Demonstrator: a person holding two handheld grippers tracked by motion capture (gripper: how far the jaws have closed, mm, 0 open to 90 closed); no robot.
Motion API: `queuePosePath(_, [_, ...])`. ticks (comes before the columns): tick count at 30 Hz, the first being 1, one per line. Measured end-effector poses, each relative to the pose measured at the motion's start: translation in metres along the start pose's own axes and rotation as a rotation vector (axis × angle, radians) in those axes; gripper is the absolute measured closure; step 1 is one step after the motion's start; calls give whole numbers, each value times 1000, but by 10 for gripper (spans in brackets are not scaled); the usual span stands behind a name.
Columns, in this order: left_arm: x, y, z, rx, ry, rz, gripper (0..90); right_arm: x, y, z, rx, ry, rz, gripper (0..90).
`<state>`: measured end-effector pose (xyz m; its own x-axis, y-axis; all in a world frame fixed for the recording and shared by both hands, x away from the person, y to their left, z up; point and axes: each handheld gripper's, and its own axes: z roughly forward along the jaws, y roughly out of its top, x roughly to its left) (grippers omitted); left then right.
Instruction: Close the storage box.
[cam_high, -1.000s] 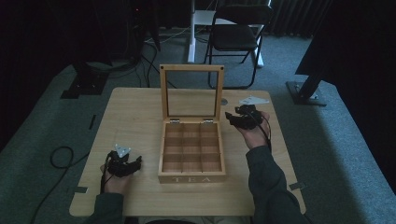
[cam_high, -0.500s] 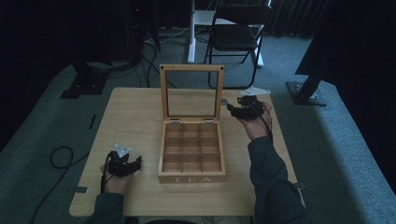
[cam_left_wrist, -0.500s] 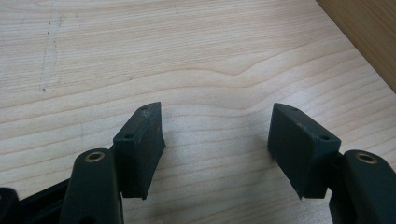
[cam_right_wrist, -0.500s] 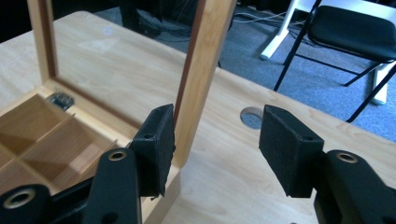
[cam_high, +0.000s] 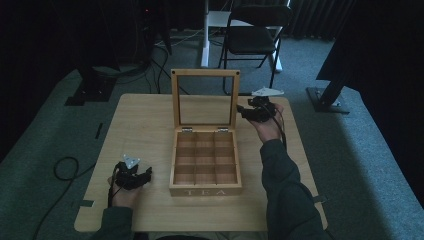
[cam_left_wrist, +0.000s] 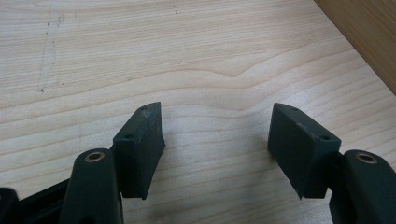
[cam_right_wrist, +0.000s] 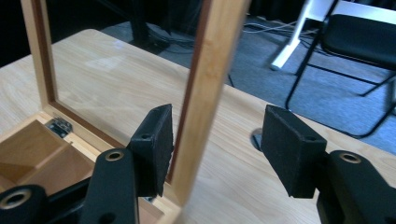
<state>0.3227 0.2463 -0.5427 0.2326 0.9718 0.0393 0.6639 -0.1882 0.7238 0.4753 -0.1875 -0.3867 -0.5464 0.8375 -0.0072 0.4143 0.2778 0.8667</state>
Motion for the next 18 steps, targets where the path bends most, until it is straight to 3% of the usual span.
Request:
queuePosePath(8, [0, 0, 0, -1, 3, 4, 361, 7, 6, 26, 25, 31, 1, 440])
queuePosePath(13, [-1, 0, 0, -1, 3, 2, 361, 0, 5, 35, 2, 59, 67, 423])
queuePosePath(18, [-1, 0, 0, 0, 4, 0, 361, -8, 3, 41, -11, 86, 97, 461])
